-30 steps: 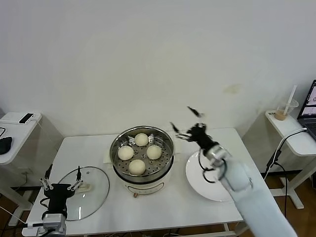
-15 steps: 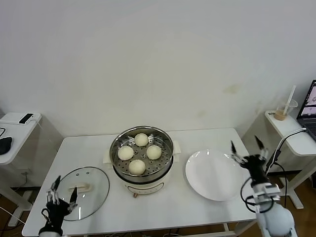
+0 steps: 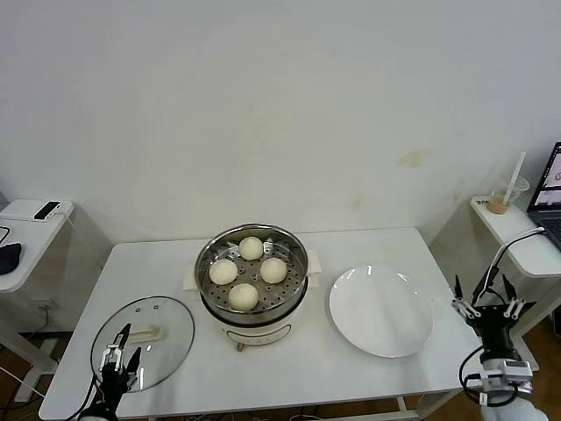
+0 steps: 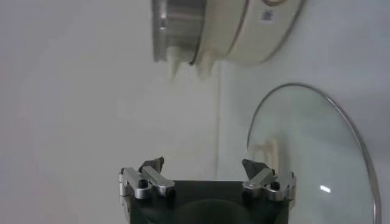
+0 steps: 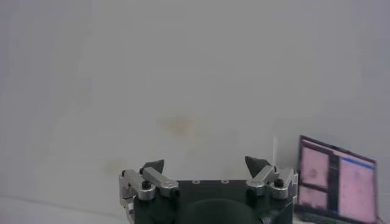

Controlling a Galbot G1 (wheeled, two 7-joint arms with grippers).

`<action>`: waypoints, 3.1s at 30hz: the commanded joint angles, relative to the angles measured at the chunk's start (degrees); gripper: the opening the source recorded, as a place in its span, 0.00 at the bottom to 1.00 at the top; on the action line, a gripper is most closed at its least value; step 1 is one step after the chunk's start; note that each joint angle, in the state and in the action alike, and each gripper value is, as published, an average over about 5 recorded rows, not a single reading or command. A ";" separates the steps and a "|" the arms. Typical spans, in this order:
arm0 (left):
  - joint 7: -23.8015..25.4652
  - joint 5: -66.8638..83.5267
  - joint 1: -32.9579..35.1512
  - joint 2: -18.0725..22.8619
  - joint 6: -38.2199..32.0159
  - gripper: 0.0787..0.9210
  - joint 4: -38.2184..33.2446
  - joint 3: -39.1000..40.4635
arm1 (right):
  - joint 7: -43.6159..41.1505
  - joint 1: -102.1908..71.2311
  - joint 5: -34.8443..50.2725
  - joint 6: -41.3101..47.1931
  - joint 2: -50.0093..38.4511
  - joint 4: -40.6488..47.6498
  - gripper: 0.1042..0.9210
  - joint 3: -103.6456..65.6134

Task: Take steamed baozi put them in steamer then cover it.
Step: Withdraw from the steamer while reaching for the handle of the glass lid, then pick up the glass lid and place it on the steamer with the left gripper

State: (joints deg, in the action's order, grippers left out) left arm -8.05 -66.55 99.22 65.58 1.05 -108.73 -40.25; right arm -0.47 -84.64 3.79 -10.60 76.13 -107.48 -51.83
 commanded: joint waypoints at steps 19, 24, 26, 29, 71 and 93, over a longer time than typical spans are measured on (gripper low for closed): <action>2.13 -4.88 -13.59 -3.10 0.02 0.88 14.90 4.29 | 1.54 -4.08 -0.52 -0.57 1.98 -0.78 0.88 -3.99; 2.14 -4.75 -15.64 -3.34 0.06 0.88 16.70 4.81 | 1.56 -4.51 -0.98 -0.54 2.51 -1.37 0.88 -3.56; 2.16 -4.71 -16.50 -3.45 0.09 0.88 17.29 4.92 | 1.56 -4.75 -1.10 -0.59 2.61 -1.49 0.88 -3.47; 2.21 -4.50 -17.69 -3.66 0.16 0.88 18.08 4.93 | 1.56 -5.07 -1.30 -0.72 2.74 -1.49 0.88 -3.36; -0.54 2.57 -17.84 -1.71 0.32 0.16 17.04 5.21 | 1.36 -5.69 -3.03 -0.69 3.80 -3.27 0.88 0.12; 5.55 8.94 -9.67 -6.34 4.72 0.07 -1.87 -10.44 | 0.63 -6.97 -2.19 -0.40 2.43 -4.88 0.88 2.05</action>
State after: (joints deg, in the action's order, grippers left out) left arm -6.29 -61.08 87.34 61.90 3.58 -102.61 -43.39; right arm 0.29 -91.36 1.76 -10.96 78.60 -112.08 -50.07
